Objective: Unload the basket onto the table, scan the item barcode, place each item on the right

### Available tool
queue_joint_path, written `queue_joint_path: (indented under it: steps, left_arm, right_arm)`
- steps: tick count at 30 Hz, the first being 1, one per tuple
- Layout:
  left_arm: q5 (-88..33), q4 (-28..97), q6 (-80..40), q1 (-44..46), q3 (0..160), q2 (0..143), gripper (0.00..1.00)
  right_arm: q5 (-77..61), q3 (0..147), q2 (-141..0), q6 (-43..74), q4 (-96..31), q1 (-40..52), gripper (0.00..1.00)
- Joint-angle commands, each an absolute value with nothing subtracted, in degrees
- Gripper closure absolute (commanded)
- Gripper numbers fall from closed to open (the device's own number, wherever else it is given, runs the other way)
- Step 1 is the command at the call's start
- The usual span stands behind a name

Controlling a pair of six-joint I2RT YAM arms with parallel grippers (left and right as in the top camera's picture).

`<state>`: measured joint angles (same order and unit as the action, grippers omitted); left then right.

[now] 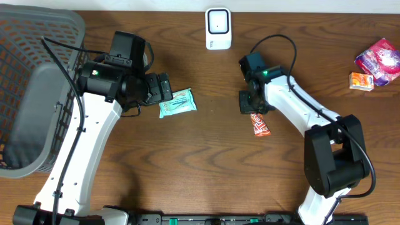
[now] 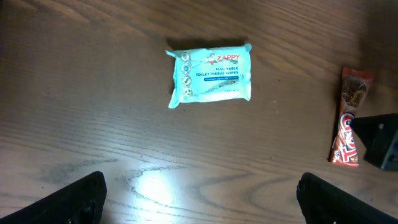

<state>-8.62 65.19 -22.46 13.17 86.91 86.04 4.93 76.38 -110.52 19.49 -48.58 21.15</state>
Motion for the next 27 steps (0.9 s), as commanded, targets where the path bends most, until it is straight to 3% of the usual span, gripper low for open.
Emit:
queue_joint_path:
  steps: [1,8,17,24,27]
  left_arm:
    - [-8.1,65.3,-22.3,13.1,87.2,86.1,0.02]
    - [-8.1,65.3,-22.3,13.1,87.2,86.1,0.02]
    - [-8.1,65.3,-22.3,13.1,87.2,86.1,0.02]
    - [-8.1,65.3,-22.3,13.1,87.2,86.1,0.02]
    - [-8.1,65.3,-22.3,13.1,87.2,86.1,0.02]
  right_arm:
    - [8.1,74.8,-112.7,21.1,-47.7,21.4,0.99]
    - [18.0,74.8,-113.7,23.6,-49.1,20.3,0.99]
    - [18.6,80.1,-113.7,22.7,-56.9,19.2,0.98]
    - [18.5,85.8,-113.7,22.7,-66.4,19.2,0.8]
    - [17.3,84.0,-113.7,22.7,-67.5,18.9,0.91]
